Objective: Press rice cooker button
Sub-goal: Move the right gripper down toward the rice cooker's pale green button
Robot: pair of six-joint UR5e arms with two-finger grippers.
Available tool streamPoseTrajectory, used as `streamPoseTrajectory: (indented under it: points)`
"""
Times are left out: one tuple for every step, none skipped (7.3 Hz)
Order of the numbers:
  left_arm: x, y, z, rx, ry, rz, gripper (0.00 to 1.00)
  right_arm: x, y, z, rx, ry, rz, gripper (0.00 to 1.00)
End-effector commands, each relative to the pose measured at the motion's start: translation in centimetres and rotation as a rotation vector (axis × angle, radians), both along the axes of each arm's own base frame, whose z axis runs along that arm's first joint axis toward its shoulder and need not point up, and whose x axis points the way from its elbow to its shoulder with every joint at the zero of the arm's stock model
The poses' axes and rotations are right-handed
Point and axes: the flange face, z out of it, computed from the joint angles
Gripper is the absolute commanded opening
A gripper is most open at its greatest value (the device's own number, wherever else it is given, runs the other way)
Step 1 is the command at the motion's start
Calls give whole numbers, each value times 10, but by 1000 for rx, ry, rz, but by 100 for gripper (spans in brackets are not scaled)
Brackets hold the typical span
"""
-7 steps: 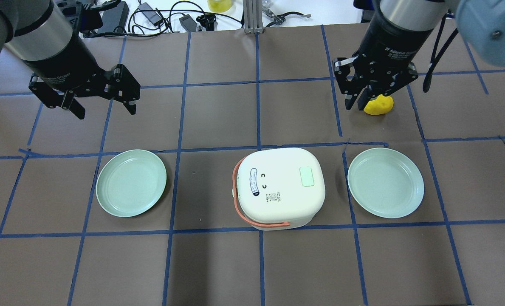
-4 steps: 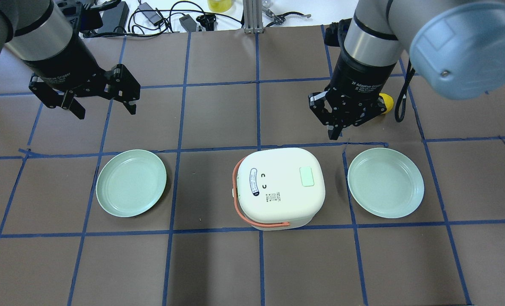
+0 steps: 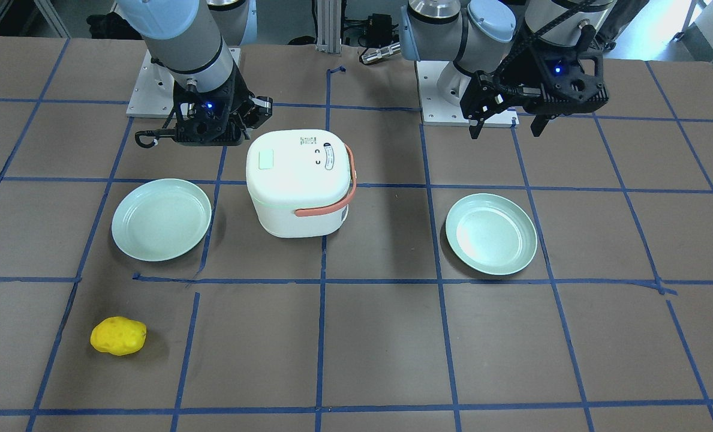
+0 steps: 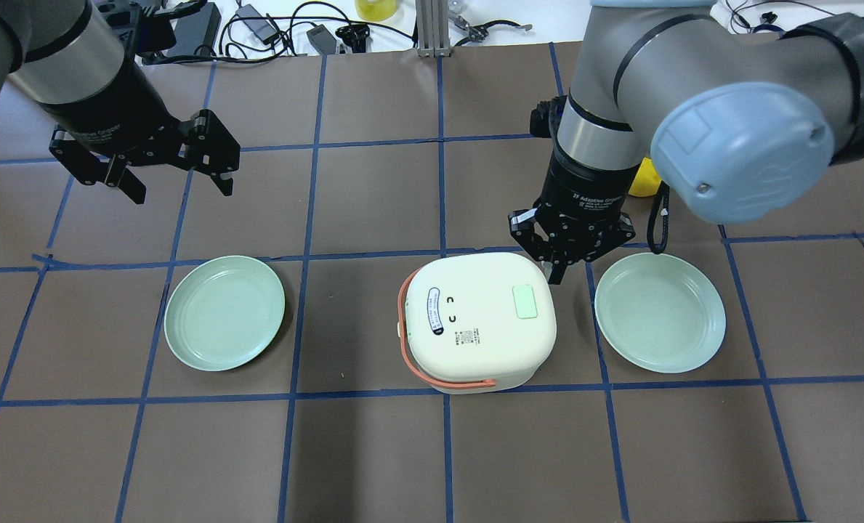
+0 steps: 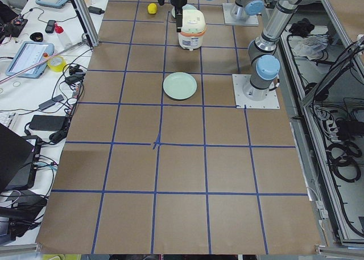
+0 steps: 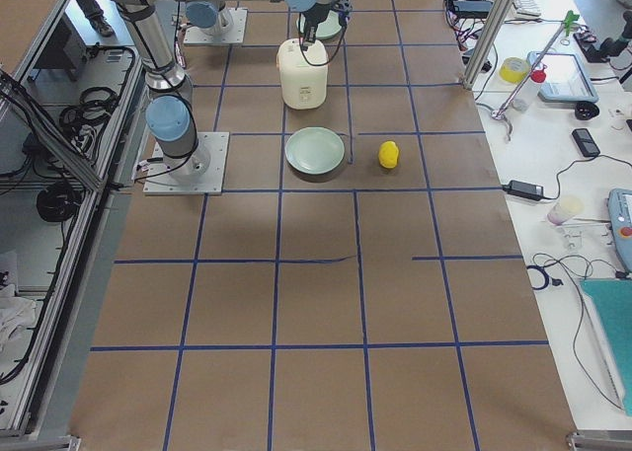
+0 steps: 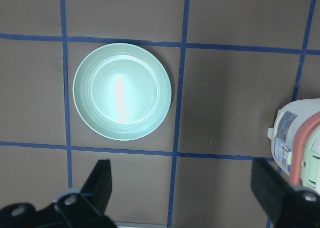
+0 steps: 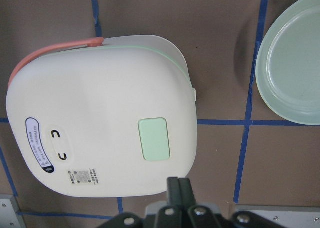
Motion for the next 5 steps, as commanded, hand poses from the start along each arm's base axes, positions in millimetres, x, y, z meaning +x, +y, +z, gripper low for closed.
streamPoseTrajectory:
  points:
    - [0, 0, 0, 0, 0, 0, 100, 3, 2, -17, 10, -17, -2, 0]
    - [0, 0, 0, 0, 0, 0, 100, 11, 2, -25, 6, -25, 13, 0]
    - [0, 0, 0, 0, 0, 0, 100, 19, 2, -29, -5, -27, 28, 0]
    - [0, 0, 0, 0, 0, 0, 100, 21, 2, -33, -5, -29, 31, 0]
    - [0, 0, 0, 0, 0, 0, 100, 20, 3, -37, -2, -27, 33, 0]
